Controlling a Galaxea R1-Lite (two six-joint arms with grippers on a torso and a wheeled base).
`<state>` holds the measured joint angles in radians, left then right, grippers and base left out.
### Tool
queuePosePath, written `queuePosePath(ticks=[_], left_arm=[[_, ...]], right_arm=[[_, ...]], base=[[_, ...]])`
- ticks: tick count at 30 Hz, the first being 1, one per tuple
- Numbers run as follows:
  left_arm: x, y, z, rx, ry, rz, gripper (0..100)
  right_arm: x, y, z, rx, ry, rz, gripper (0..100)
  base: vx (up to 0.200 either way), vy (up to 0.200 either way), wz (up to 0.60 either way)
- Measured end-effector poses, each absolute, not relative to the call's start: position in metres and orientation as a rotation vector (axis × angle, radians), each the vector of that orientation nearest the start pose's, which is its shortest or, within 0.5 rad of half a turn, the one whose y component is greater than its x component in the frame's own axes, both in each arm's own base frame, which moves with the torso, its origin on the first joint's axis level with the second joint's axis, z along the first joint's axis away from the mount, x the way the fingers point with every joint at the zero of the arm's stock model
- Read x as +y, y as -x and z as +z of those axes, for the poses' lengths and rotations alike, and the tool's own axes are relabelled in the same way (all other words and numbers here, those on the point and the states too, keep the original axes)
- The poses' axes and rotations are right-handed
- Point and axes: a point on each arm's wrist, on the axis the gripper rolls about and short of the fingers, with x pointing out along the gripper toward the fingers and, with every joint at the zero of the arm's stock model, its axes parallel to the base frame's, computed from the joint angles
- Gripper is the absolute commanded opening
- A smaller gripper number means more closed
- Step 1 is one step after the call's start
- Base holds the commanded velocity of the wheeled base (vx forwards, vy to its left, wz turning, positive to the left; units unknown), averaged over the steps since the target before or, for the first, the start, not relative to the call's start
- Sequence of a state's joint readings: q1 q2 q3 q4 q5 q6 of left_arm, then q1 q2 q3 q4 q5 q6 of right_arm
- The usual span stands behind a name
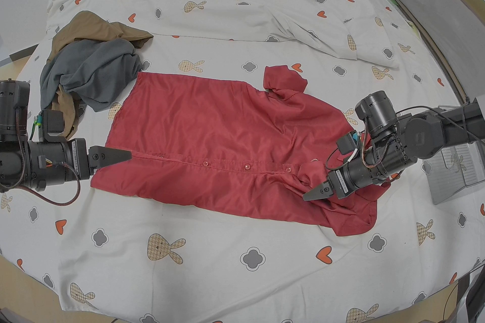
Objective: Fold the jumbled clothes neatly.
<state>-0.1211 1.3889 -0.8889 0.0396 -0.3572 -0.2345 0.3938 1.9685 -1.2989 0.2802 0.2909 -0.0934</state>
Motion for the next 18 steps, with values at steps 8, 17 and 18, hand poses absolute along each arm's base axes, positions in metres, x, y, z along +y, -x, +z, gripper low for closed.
queuePosePath(ticks=[8, 17, 18], left_arm=[[-0.035, -0.219, 0.226, 0.594, 0.289, -0.401, 100], [-0.035, -0.219, 0.225, 0.595, 0.288, -0.402, 100], [-0.035, -0.219, 0.225, 0.595, 0.288, -0.402, 100]], right_arm=[[0.149, -0.337, 0.141, 0.935, 0.145, 0.668, 0], [0.15, -0.34, 0.14, 0.928, 0.178, 0.612, 0], [0.15, -0.34, 0.141, 0.926, 0.179, 0.609, 0]], base=[[0.0, 0.0, 0.0], [0.0, 0.0, 0.0], [0.0, 0.0, 0.0]])
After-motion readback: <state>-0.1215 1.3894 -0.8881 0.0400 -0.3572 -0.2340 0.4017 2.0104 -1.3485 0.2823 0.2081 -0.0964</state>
